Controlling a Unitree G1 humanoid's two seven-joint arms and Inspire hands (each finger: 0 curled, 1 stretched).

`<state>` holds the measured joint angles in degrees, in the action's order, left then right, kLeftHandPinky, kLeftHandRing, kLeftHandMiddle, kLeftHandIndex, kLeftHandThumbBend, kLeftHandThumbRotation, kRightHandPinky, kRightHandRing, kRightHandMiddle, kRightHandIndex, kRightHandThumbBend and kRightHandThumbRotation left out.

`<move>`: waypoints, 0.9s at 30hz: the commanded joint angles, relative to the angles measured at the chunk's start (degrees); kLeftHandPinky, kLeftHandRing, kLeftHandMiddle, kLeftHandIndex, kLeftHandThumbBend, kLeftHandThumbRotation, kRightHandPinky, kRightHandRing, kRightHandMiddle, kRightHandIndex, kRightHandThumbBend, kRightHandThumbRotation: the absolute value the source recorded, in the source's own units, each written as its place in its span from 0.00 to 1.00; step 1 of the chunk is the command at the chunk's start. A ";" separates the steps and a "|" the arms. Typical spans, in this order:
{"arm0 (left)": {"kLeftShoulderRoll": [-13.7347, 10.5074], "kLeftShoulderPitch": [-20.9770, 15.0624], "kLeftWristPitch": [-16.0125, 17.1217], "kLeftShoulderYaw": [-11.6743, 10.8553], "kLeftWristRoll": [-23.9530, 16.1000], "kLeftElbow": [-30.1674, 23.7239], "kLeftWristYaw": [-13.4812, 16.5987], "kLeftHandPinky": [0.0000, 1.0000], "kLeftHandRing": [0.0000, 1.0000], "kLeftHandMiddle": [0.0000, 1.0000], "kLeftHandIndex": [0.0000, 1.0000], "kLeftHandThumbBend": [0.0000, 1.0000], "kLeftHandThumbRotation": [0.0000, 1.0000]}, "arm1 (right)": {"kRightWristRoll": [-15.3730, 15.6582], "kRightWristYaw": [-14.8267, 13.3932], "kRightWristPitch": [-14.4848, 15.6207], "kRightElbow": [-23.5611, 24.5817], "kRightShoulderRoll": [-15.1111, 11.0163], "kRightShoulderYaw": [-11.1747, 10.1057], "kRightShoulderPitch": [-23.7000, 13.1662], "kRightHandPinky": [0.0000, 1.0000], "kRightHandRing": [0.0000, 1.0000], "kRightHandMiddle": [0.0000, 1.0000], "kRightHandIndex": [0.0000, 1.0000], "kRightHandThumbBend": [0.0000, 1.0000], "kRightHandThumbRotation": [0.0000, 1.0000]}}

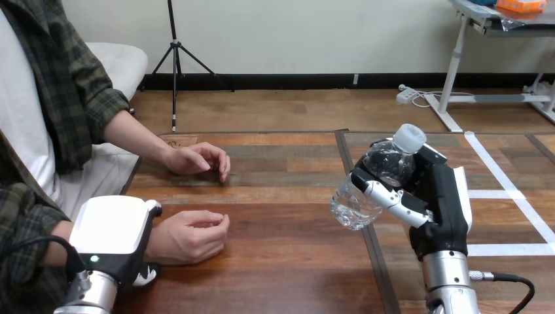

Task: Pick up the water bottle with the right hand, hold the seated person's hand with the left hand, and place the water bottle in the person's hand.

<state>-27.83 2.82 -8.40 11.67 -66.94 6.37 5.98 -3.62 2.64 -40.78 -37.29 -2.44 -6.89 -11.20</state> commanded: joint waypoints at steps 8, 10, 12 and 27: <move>-0.45 -4.13 -2.17 1.31 2.36 3.65 0.39 0.68 0.71 0.72 0.70 0.80 0.00 | -1.43 0.73 -1.13 2.57 -0.34 -0.62 -4.14 0.39 0.43 0.47 0.50 0.69 0.00; -0.48 -4.32 -2.44 1.45 2.63 4.01 0.30 0.67 0.69 0.71 0.69 0.80 0.00 | -1.55 0.81 -1.04 2.64 -0.35 -0.66 -4.12 0.39 0.43 0.48 0.50 0.69 0.00; -0.60 -4.57 -2.72 1.70 2.65 4.58 0.29 0.66 0.69 0.70 0.69 0.80 0.00 | -2.06 1.27 -1.17 2.47 -0.35 -0.73 -4.18 0.39 0.43 0.48 0.50 0.69 0.00; -0.79 -5.08 -4.53 2.25 4.08 6.85 0.00 0.52 0.57 0.62 0.62 0.79 0.00 | -1.35 0.92 -1.48 1.96 -0.80 -1.08 -4.30 0.39 0.44 0.48 0.51 0.68 0.00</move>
<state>-27.84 -0.11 -11.27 13.21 -63.29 10.73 6.18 -4.64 3.80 -40.78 -37.29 -2.53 -7.36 -11.20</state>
